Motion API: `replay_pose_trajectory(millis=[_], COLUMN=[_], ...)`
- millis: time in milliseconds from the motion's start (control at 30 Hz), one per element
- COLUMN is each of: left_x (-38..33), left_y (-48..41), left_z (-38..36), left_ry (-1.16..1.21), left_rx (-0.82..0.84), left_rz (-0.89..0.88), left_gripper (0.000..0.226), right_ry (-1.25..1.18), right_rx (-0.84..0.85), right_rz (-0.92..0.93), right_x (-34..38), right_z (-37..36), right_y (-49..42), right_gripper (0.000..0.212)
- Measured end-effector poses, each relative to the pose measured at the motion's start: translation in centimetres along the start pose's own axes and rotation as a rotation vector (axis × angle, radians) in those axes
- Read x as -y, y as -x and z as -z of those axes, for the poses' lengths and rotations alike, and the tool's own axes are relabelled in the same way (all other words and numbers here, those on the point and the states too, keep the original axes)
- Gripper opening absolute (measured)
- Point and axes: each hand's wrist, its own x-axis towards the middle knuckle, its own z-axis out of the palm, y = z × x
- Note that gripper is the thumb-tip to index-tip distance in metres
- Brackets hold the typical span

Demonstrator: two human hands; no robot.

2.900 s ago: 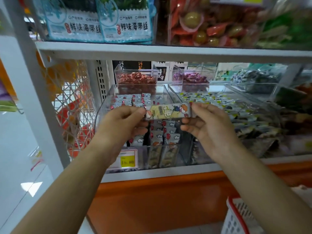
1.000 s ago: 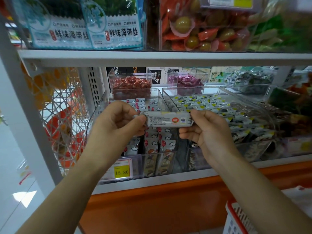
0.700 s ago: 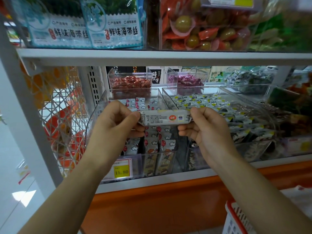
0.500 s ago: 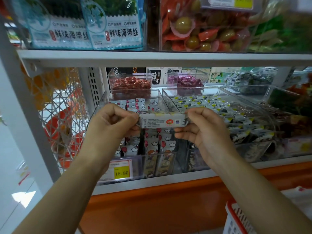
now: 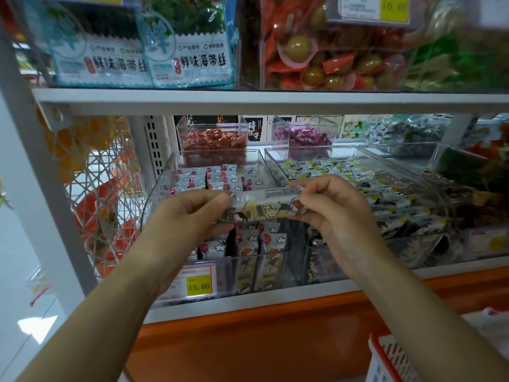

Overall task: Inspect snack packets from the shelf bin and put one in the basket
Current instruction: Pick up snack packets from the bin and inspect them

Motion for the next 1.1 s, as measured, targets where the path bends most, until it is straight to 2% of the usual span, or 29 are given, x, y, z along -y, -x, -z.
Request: replay_pose_trajectory(millis=[67,300,400,567,667,733,800,833,900,967,1033,1100], left_x=[0.1,-0.1,0.0,0.5,1.0,1.3,1.5,1.5,1.3,0.9,0.4,-0.1], left_y=[-0.1,0.1,0.0,-0.2,-0.3,-0.5,-0.7,-0.8,-1.1,-1.4,-2.2,-3.9], left_z=[0.0,-0.3,-0.4,-0.4,-0.7,-0.8,-0.6,-0.6,-0.5,-0.5,-0.2,0.6], left_ry=[-0.013,-0.089,-0.109,0.015,0.020,0.028,0.010,-0.013,-0.046,-0.062,-0.138,-0.393], left_rx=[-0.030,-0.023,-0.049,-0.085,-0.101,-0.149,-0.209,-0.228,-0.235,-0.225,-0.234,-0.256], left_rz=[-0.012,-0.064,-0.064,-0.058,-0.061,-0.054,-0.054,-0.060,-0.068,-0.063,-0.086,-0.154], left_gripper=[0.022,0.026,0.029,0.022,0.021,0.020,0.019,0.019,0.019,0.020,0.021,0.022], right_ry=[0.000,-0.062,-0.193,-0.359,-0.274,-0.192,-0.031,0.069,0.158,0.119,0.128,0.262], right_rx=[-0.021,-0.108,-0.104,-0.088,-0.099,-0.040,0.029,0.040,0.049,0.015,-0.068,-0.152], right_rz=[-0.003,-0.079,-0.155,-0.238,-0.198,-0.133,-0.078,-0.048,-0.002,0.010,0.023,0.068], right_x=[-0.1,-0.5,-0.5,-0.4,-0.6,-0.5,-0.3,-0.4,-0.2,0.0,0.2,0.5], right_z=[-0.1,-0.1,-0.2,0.1,0.3,0.1,-0.1,-0.2,-0.6,-1.0,-1.2,-1.4], right_y=[0.0,-0.2,-0.3,-0.3,-0.4,-0.2,0.2,0.2,-0.1,-0.9,-2.3,-4.0], right_gripper=[0.023,0.013,0.009,0.011,0.015,0.013,0.031,0.033,0.015,0.003,0.010,0.022])
